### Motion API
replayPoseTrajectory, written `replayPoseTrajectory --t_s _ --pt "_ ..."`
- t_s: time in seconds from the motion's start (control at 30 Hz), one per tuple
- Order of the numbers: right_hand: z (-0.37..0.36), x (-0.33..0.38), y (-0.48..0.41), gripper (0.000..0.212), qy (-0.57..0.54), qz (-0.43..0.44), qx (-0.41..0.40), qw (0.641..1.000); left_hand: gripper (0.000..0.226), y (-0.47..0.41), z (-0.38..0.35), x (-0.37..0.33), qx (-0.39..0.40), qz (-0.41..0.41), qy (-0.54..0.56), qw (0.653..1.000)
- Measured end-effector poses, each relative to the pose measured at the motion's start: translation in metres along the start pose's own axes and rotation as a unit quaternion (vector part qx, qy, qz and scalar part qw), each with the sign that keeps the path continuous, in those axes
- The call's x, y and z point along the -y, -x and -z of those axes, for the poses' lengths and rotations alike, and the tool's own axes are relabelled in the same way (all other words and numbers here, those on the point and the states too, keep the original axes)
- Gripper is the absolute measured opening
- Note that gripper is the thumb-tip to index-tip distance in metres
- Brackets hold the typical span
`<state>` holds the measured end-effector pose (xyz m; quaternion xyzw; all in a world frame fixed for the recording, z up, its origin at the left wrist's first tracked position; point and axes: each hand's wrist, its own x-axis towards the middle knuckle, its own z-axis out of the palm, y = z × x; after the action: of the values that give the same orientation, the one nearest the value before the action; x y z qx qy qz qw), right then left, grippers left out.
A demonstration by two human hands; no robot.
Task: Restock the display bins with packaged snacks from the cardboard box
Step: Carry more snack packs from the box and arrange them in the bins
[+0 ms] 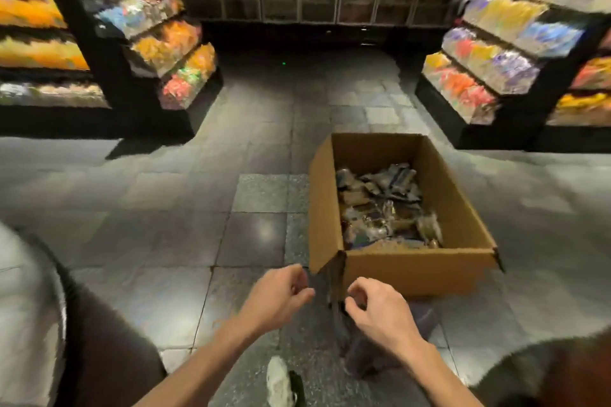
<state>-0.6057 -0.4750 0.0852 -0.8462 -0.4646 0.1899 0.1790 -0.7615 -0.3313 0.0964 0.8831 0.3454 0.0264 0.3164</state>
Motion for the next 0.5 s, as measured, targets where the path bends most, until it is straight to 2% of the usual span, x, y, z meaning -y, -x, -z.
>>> replayPoseTrajectory --t_s 0.17,0.33,0.43,0.5 --pt "0.015 -0.062 -0.075 0.011 0.010 -0.108 -0.006 0.994 0.012 -0.113 -0.046 -0.022 0.071 -0.031 0.041 0.996" --pt "0.030 -0.121 -0.157 0.010 0.021 -0.198 0.029 0.980 0.012 -0.231 -0.082 -0.038 0.096 -0.048 0.090 0.990" --pt "0.040 -0.153 -0.194 0.006 0.016 -0.238 0.041 0.970 0.020 -0.292 -0.105 -0.047 0.129 -0.046 0.096 0.986" --pt "0.044 -0.175 -0.214 0.014 0.016 -0.253 0.057 0.966 0.028 -0.327 -0.121 -0.050 0.159 -0.031 0.097 0.982"
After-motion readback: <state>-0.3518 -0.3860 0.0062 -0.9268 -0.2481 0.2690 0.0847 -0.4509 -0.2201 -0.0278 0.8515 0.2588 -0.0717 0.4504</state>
